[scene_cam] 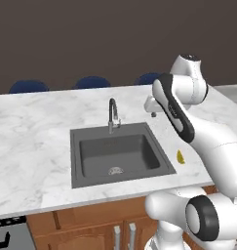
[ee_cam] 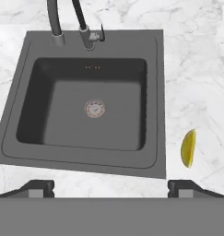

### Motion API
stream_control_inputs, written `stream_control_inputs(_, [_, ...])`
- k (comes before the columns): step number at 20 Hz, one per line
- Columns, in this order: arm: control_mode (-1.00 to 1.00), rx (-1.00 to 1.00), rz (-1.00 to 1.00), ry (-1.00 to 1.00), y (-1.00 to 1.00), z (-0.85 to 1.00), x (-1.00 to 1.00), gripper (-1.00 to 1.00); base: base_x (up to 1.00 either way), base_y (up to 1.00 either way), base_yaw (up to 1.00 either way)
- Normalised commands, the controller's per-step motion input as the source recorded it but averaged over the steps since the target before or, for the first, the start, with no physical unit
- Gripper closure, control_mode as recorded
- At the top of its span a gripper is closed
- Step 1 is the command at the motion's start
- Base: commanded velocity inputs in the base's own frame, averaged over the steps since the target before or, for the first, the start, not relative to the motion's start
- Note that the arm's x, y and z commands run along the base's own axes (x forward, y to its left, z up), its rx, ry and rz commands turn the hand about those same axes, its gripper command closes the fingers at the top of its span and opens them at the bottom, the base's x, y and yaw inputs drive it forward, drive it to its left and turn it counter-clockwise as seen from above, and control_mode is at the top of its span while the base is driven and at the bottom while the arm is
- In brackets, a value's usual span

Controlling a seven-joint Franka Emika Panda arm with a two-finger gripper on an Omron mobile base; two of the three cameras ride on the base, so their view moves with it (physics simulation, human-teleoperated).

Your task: Turn on the sink faucet. Then move the lemon wedge from the counter to the sink. Turn off the sink. Move the vegetable from the sink to the pot next to the stove. Finally move the pot to the front left burner.

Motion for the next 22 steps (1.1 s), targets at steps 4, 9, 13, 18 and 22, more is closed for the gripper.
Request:
stream_control_inputs(4, [1.00, 0.00, 0.00, 0.00, 0.00, 0.00, 0.00, -1.00, 0.24, -0.43, 0.00])
stream_control_inputs(9, [1.00, 0.00, 0.00, 0.00, 0.00, 0.00, 0.00, -1.00, 0.38, -0.24, 0.00])
stream_control_inputs(13, [1.00, 0.00, 0.00, 0.00, 0.00, 0.00, 0.00, -1.00, 0.52, -0.09, 0.00])
stream_control_inputs(18, [1.00, 0.00, 0.00, 0.00, 0.00, 0.00, 0.00, -1.00, 0.74, 0.00, -0.02])
stream_control_inputs(22, [-1.00, 0.00, 0.00, 0.00, 0.00, 0.00, 0.00, -1.00, 0.33, -0.01, 0.00])
